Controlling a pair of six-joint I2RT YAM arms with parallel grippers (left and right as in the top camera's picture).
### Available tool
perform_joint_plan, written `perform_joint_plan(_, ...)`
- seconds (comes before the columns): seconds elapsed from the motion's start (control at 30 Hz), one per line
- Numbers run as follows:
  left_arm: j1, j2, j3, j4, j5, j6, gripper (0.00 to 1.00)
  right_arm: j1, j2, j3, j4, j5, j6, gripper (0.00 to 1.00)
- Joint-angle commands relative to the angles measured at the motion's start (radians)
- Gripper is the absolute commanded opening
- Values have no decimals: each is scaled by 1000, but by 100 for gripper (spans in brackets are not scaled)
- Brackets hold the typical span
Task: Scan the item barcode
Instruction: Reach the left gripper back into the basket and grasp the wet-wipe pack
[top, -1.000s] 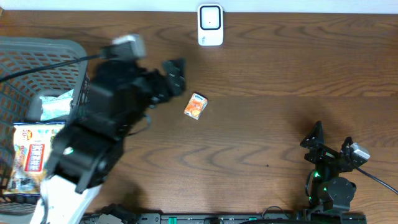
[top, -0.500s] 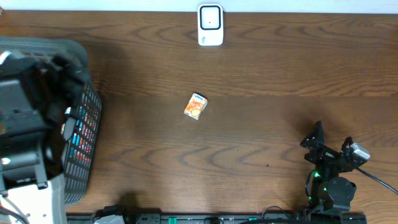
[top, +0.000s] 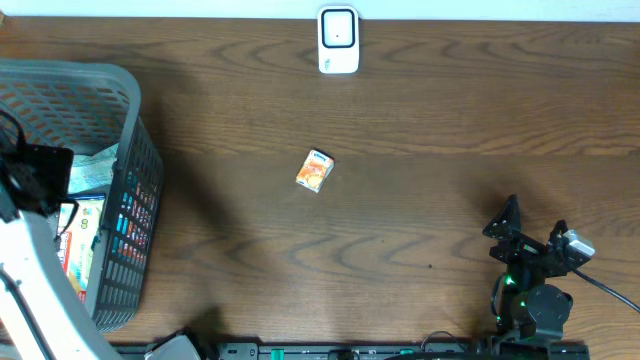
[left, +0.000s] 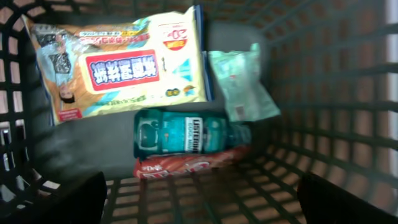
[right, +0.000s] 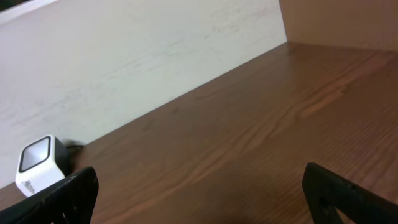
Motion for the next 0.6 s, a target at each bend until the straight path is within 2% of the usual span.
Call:
perform_joint_plan(0.0, 33, 65, -40, -6, -10, -37, 98, 6, -6, -1, -2, 8, 12, 99)
perform_joint_plan(0.2, 105, 143, -114, 13, -11, -95, 98, 6, -6, -1, -2, 8, 12, 99)
perform_joint_plan(0.57, 199, 290, -169, 106, -41, -71, 98, 6, -6, -1, -2, 8, 12, 99)
